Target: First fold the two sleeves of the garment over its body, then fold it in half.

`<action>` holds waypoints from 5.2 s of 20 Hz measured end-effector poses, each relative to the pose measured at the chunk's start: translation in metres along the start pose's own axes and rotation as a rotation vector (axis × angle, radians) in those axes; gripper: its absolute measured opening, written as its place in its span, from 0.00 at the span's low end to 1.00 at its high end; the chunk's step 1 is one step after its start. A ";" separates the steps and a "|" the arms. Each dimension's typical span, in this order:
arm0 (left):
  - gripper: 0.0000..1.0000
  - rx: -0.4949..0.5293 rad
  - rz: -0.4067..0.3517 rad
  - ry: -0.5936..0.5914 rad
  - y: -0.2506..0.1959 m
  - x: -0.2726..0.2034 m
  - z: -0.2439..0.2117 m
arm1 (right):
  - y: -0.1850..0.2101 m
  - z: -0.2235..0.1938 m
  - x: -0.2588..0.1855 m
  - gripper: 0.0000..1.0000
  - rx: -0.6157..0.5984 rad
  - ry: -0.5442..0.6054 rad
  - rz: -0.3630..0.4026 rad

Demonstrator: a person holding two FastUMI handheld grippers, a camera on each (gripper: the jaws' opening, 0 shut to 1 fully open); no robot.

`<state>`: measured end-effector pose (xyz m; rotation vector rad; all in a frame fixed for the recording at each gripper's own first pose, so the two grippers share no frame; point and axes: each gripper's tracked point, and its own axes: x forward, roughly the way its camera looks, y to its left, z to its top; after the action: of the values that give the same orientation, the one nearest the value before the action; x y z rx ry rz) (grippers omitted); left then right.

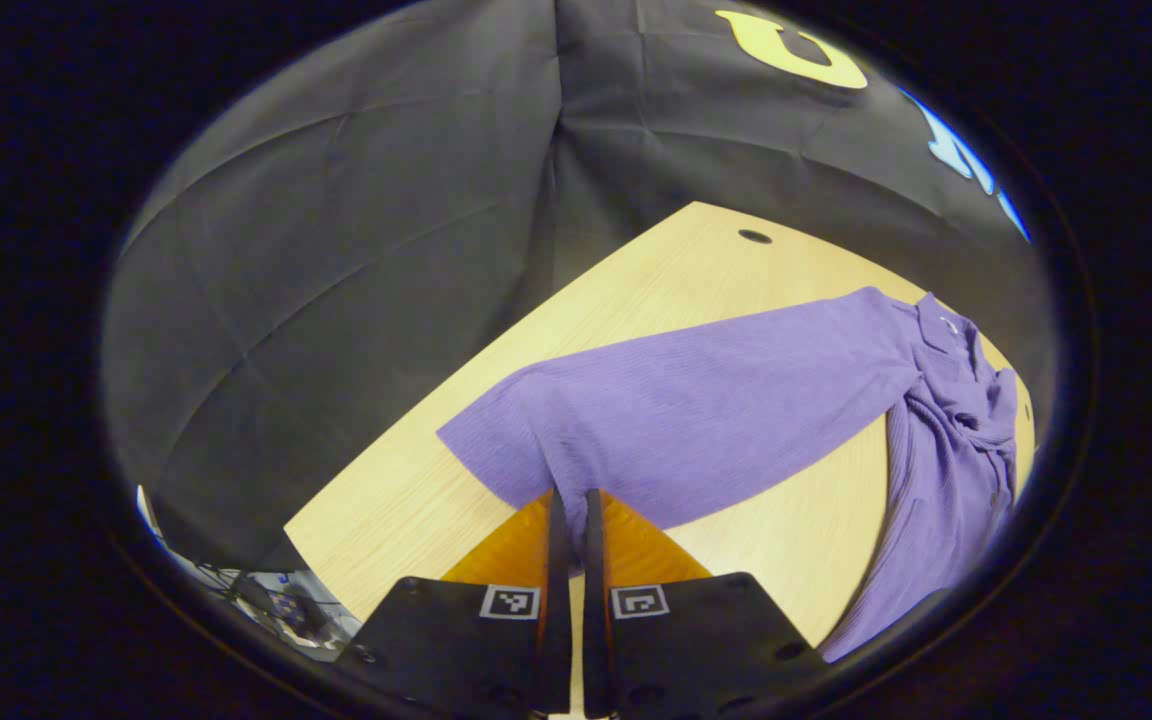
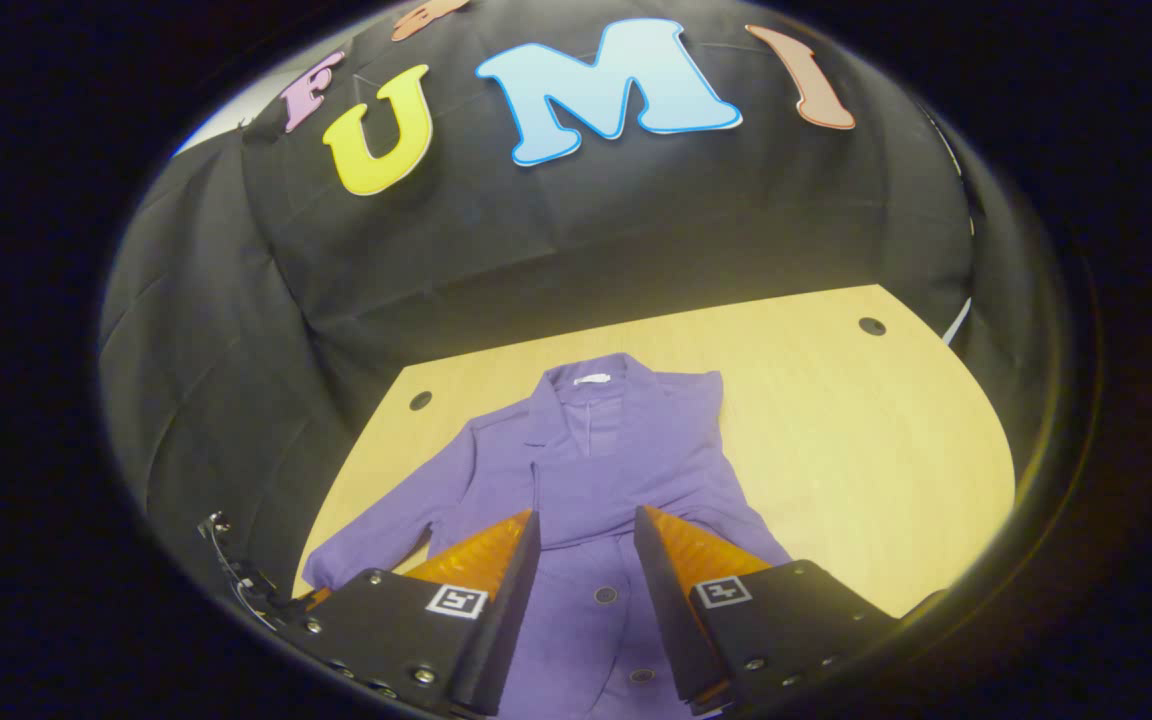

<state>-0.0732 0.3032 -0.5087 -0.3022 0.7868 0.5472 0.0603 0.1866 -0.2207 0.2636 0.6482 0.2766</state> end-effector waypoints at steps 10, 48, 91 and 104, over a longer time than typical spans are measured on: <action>0.07 0.033 -0.039 -0.064 -0.051 -0.009 0.068 | -0.029 0.012 -0.010 0.60 0.046 -0.034 -0.023; 0.08 0.630 -0.767 -0.102 -0.638 -0.135 0.003 | -0.216 -0.036 -0.123 0.60 0.301 -0.073 -0.251; 0.87 0.597 -0.430 0.186 -0.246 -0.154 -0.163 | -0.142 -0.241 -0.070 0.60 -0.028 0.458 -0.111; 0.89 0.528 -0.409 0.152 -0.251 -0.154 -0.162 | -0.142 -0.253 -0.068 0.62 -0.154 0.437 -0.216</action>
<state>-0.1144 -0.0300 -0.4907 -0.0100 0.9548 -0.0774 -0.1253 0.0705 -0.4232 -0.0196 1.0734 0.1753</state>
